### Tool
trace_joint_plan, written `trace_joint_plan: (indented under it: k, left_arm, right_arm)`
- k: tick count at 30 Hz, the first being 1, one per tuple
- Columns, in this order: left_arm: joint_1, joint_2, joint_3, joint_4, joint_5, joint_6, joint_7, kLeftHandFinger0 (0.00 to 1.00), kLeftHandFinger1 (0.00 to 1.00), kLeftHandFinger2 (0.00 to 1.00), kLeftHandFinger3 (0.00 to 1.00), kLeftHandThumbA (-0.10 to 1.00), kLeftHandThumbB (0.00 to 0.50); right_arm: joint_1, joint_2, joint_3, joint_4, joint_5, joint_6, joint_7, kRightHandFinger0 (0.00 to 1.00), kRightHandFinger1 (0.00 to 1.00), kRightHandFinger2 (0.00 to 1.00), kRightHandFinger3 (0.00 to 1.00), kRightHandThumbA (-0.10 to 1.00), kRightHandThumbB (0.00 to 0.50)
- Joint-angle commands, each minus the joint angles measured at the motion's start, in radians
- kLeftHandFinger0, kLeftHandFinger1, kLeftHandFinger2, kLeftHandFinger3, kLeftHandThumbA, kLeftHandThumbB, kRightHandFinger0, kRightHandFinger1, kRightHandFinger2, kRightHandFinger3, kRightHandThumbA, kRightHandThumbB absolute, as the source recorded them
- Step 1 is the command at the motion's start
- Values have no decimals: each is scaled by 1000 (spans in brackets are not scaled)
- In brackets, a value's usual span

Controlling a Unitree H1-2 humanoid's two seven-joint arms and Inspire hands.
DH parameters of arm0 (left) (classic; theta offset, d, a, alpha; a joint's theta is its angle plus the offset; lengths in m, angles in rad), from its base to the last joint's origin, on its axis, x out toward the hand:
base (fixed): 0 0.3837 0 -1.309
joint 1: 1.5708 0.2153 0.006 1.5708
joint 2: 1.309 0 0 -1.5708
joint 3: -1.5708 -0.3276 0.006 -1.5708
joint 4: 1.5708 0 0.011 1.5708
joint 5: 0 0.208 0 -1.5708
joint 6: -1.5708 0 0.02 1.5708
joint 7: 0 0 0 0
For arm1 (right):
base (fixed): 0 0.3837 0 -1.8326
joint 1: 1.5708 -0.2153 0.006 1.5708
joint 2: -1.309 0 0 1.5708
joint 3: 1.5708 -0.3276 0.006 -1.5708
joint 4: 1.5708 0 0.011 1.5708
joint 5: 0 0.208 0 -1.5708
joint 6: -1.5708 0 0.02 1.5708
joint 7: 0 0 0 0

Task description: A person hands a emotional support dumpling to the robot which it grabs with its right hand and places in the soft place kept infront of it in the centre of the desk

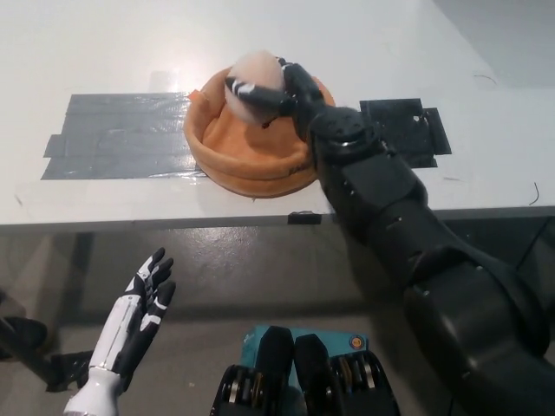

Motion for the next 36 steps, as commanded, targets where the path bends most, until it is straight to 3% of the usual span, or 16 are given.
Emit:
trace_joint_plan:
  k: [1, 4, 8, 11, 16, 21, 23, 25, 31, 34, 36]
  left_arm:
    - [-33, 34, -15, -36, 20, -5, -24, 1000, 1000, 1000, 1000, 908, 99]
    - [-37, 34, -17, -42, 12, 7, -22, 1000, 1000, 1000, 1000, 882, 102]
    - [-37, 39, -23, -41, 14, -8, -17, 1000, 1000, 1000, 1000, 872, 80]
    - [-40, 37, -23, -36, 7, -5, -16, 1000, 1000, 1000, 1000, 873, 96]
    - [-37, 34, -22, -44, 8, 9, -13, 1000, 1000, 1000, 1000, 882, 98]
    - [-38, 31, -20, -41, 3, 13, -11, 1000, 1000, 1000, 1000, 873, 110]
    - [-32, 32, -24, -43, 10, 7, -12, 1000, 1000, 1000, 1000, 884, 104]
    - [-34, 31, -24, -44, 10, 11, -11, 1000, 1000, 1000, 1000, 882, 103]
    - [-56, 35, -9, -37, -25, 7, -19, 1000, 1000, 1000, 1000, 853, 99]
    - [-67, 37, -9, -29, -14, -2, -13, 1000, 1000, 1000, 1000, 866, 77]
    - [-65, 41, -8, -24, -4, -12, -9, 1000, 1000, 1000, 1000, 890, 80]
  right_arm:
    - [-105, -18, 140, -10, -172, -139, 33, 1000, 1000, 1000, 1000, 563, 404]
    - [-95, -28, 188, -12, -195, -152, 27, 1000, 1000, 1000, 1000, 695, 416]
    - [-88, -44, 211, -25, -205, -150, 37, 1000, 1000, 1000, 1000, 768, 400]
    - [-89, -59, 210, -51, -211, -148, 47, 1000, 1000, 1000, 1000, 852, 448]
    - [-92, -83, 206, -107, -230, -163, 44, 1000, 1000, 1000, 1000, 973, 468]
    - [-83, -113, 181, -202, -226, -143, 56, 1000, 1000, 1000, 1000, 993, 489]
    - [-64, -145, 156, -256, -209, -187, 69, 1000, 1000, 1000, 1000, 986, 477]
    - [-40, -165, 120, -328, -185, -191, 80, 1000, 1000, 1000, 1000, 979, 500]
    - [130, -242, 61, -861, -169, -49, 130, 1000, 1000, 1000, 1000, 1000, 486]
    - [264, -278, 39, -1194, -148, 11, 155, 1000, 1000, 1000, 1000, 1000, 437]
    - [361, -303, 35, -1379, -159, 50, 165, 1000, 1000, 1000, 1000, 1000, 434]
